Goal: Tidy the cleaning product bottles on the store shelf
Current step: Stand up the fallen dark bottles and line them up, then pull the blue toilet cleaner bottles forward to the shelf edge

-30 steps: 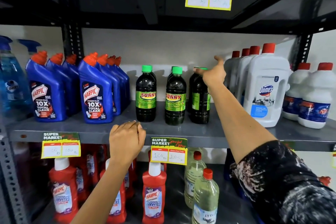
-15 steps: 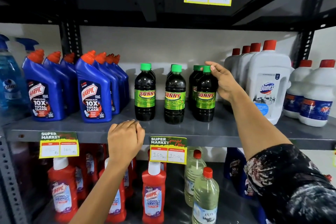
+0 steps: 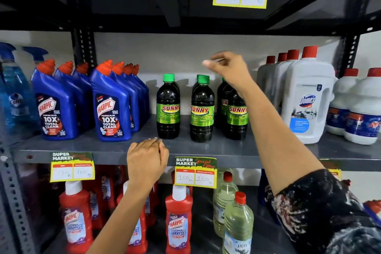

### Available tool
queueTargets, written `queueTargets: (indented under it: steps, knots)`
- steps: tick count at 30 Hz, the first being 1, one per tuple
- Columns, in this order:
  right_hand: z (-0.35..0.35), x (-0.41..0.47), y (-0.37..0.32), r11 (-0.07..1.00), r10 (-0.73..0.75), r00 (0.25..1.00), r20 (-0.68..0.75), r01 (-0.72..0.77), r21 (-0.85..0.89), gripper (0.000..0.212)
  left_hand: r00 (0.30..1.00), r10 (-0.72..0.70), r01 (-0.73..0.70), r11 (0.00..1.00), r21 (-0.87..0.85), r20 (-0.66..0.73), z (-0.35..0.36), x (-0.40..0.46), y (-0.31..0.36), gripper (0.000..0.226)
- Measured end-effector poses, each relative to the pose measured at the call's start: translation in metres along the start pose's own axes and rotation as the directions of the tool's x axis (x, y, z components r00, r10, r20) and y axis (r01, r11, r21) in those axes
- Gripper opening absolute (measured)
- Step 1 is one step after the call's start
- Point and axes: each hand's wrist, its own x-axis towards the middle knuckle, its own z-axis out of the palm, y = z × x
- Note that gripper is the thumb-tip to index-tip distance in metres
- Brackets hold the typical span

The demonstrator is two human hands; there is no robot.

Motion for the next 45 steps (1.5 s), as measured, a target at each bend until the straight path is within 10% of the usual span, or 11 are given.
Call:
queueTargets:
  steps: [9,21,25,29,34,45]
  knots:
    - [0.041,-0.009,0.0,0.998,0.059,0.998,-0.003,-0.059,-0.016,0.021,1.0,-0.013,0.014,1.0,-0.013,0.021,-0.001,0.001,0.0,0.039]
    - [0.051,-0.012,0.0,0.954,-0.054,0.995,-0.079,0.028,-0.298,0.034,0.971,0.015,0.025,0.986,-0.162,0.239,-0.013,0.008,-0.01,0.038]
    - [0.083,-0.044,-0.025,0.964,-0.204,0.942,-0.266,0.146,-0.221,0.028,0.978,-0.201,0.206,0.902,-0.38,0.051,-0.031,0.022,-0.061,0.025]
    - [0.156,-0.077,-0.039,0.986,-0.149,0.988,0.035,0.151,-0.069,0.027,0.889,-0.436,0.342,0.835,-0.43,-0.14,-0.042,0.038,-0.136,0.033]
    - [0.226,-0.097,-0.03,0.982,0.178,0.881,0.438,-0.184,-0.03,0.086,0.77,-0.618,0.638,0.735,-0.228,0.162,-0.035,0.047,-0.21,0.102]
    - [0.254,-0.092,-0.028,0.938,0.271,0.85,0.452,-0.339,0.075,0.076,0.657,-0.6,0.703,0.707,-0.083,0.457,-0.031,0.058,-0.244,0.138]
